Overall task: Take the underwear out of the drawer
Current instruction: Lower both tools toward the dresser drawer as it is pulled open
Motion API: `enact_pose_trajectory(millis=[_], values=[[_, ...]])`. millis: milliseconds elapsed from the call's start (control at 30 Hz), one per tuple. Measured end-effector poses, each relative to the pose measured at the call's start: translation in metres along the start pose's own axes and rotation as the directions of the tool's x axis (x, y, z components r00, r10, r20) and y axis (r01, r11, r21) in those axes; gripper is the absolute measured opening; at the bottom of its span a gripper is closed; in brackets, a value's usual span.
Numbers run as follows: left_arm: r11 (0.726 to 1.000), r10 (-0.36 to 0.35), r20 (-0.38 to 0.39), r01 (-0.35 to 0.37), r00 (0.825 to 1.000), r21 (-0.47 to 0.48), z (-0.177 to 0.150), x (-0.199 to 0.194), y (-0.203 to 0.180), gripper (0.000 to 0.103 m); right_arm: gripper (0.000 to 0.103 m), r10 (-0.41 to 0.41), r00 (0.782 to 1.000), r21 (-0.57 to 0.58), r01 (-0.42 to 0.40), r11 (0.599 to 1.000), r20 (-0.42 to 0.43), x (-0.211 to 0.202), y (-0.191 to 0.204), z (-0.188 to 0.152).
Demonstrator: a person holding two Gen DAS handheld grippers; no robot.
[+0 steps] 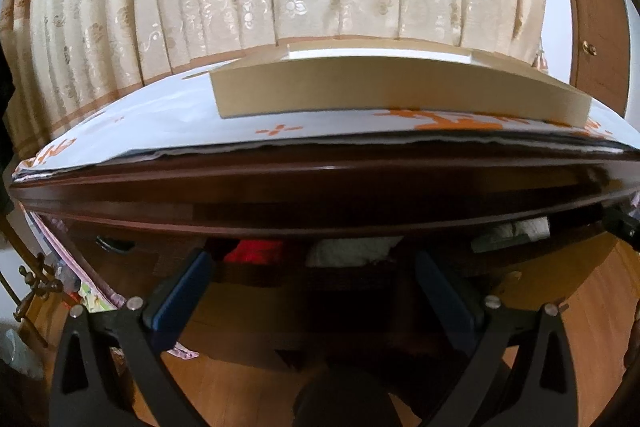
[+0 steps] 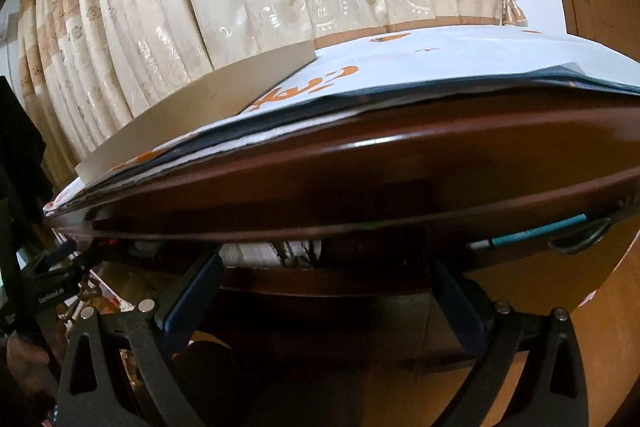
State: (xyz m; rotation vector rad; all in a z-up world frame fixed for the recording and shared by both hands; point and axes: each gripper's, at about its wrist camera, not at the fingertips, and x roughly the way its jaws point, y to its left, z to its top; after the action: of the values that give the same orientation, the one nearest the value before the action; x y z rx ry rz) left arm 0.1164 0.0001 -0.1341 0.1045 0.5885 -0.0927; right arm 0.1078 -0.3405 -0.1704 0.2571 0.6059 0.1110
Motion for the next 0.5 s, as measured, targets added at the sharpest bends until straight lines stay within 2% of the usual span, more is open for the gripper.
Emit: enact_pose_trajectory(millis=[33,100,167,233,300,333,367,433,500], values=[[1.0,0.002,0.005,-0.002,1.0,0.008,0.0,-0.001,0.0,0.103,0.102,-0.011,1.0,-0.01,0.011,1.0,-0.003,0.0,0.0,0.001],[1.0,0.009,0.017,-0.009,1.0,0.019,0.0,-0.004,0.002,0.103,0.102,-0.097,0.993,-0.004,0.097,0.995,0.069,-0.016,0.006,-0.001],[1.0,0.015,0.017,-0.015,1.0,0.016,0.0,-0.004,0.005,0.103,0.102,-0.143,0.982,0.002,0.144,0.99,0.122,-0.028,0.014,-0.002],[1.0,0.005,0.003,-0.005,1.0,0.0,0.0,-0.002,0.006,0.103,0.101,-0.161,0.979,-0.01,0.163,0.987,0.124,-0.033,0.026,-0.004],[1.0,-0.003,-0.011,0.003,1.0,-0.003,-0.002,-0.001,0.007,0.103,0.081,-0.171,0.976,-0.063,0.18,0.982,0.134,-0.035,0.04,-0.005],[1.0,0.003,-0.012,-0.003,1.0,0.002,-0.003,-0.001,0.007,0.103,0.063,-0.178,0.975,-0.089,0.191,0.978,0.135,-0.034,0.044,-0.004],[1.0,0.007,-0.013,-0.006,1.0,0.007,-0.004,-0.001,0.006,0.103,0.052,-0.193,0.973,-0.116,0.207,0.971,0.128,-0.032,0.049,-0.004],[1.0,0.004,-0.012,-0.004,1.0,0.009,-0.005,-0.002,0.006,0.103,0.044,-0.185,0.978,-0.108,0.195,0.975,0.091,-0.024,0.047,-0.001],[1.0,0.007,-0.012,-0.007,1.0,0.01,-0.005,-0.003,0.007,0.103,0.044,-0.171,0.984,-0.078,0.175,0.981,0.057,-0.017,0.043,-0.002]])
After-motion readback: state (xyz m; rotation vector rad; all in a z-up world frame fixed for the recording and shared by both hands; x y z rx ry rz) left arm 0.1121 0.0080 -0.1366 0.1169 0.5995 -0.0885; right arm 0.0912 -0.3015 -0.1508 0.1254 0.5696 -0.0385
